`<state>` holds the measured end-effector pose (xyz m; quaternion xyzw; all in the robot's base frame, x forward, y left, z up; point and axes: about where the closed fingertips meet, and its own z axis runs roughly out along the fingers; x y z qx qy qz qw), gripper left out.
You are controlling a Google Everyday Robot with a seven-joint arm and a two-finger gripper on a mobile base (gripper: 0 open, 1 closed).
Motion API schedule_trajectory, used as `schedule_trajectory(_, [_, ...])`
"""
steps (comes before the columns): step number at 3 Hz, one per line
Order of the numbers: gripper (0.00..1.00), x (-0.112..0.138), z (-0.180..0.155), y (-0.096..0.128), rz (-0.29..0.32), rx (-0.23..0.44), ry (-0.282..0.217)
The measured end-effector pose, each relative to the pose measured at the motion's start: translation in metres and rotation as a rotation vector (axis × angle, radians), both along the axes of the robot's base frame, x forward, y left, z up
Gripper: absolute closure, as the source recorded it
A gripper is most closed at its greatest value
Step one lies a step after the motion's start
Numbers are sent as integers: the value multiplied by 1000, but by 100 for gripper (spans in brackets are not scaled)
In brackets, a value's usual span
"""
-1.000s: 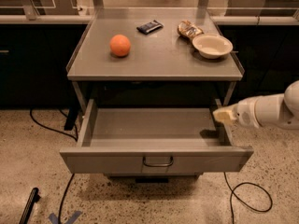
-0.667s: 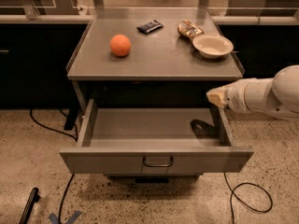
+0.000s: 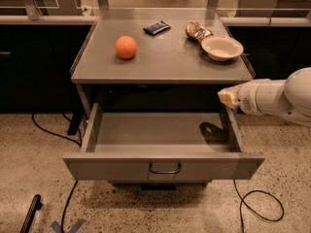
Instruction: Open top drawer
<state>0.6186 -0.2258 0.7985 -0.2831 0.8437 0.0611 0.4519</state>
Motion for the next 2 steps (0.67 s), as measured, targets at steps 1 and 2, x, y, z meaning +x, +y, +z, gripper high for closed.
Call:
schedule_trajectory(1, [34,0,0,0,0,0,0])
schedule_trajectory(2, [11,0,0,0,0,0,0])
